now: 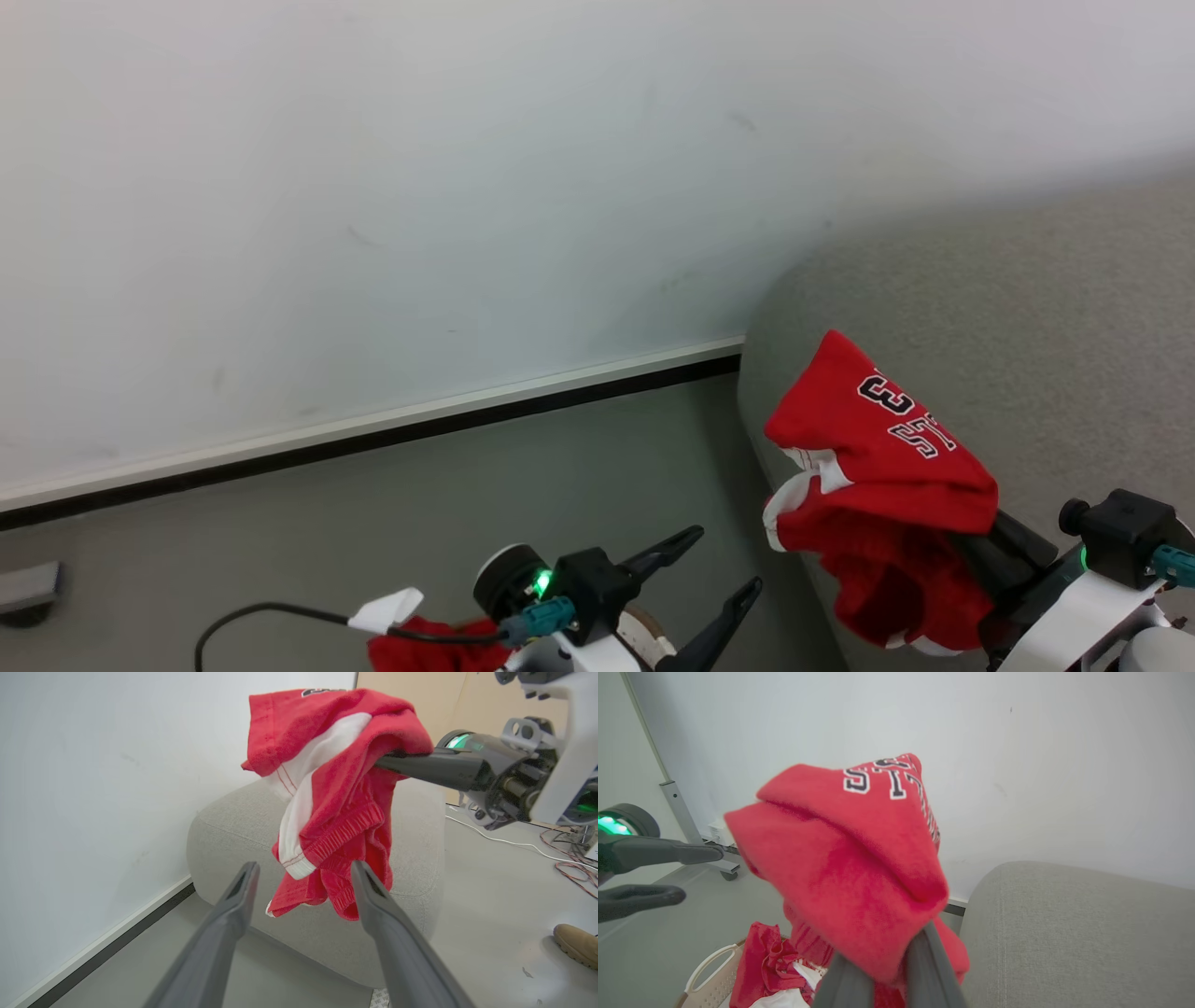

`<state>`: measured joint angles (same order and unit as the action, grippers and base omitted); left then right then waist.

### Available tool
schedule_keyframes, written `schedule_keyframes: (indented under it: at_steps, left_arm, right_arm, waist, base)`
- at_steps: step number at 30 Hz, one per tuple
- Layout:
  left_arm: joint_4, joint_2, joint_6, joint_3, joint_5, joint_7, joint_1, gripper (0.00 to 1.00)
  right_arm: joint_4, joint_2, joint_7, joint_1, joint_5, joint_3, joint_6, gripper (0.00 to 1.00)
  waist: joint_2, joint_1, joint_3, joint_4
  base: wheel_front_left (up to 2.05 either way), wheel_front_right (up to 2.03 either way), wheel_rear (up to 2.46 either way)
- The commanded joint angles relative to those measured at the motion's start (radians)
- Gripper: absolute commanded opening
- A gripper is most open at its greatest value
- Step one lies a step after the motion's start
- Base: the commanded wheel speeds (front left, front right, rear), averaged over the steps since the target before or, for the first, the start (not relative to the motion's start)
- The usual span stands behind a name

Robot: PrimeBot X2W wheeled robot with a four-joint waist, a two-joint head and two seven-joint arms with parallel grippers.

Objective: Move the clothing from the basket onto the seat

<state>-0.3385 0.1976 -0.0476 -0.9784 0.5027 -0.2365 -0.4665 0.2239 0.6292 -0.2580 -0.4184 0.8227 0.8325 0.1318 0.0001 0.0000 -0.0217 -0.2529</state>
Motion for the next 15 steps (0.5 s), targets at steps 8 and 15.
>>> schedule_keyframes:
  at_steps: [8,15]
  left_arm:
    - [-0.027,-0.02,-0.011,-0.009,-0.008,-0.012,-0.022,1.0]
    - [-0.047,-0.038,-0.022,-0.019,-0.018,0.0,-0.073,1.0]
  right_arm:
    - [-0.004,-0.01,0.003,0.036,-0.012,-0.068,-0.002,0.0]
    - [0.023,-0.017,0.014,0.0,-0.012,-0.17,-0.002,0.0]
  waist:
    - [-0.0001,0.0,0.032,-0.105]
    - [-0.0001,0.0,0.106,-0.087]
  base:
    - [0.0,0.0,0.0]
    - [0.0,0.0,0.0]
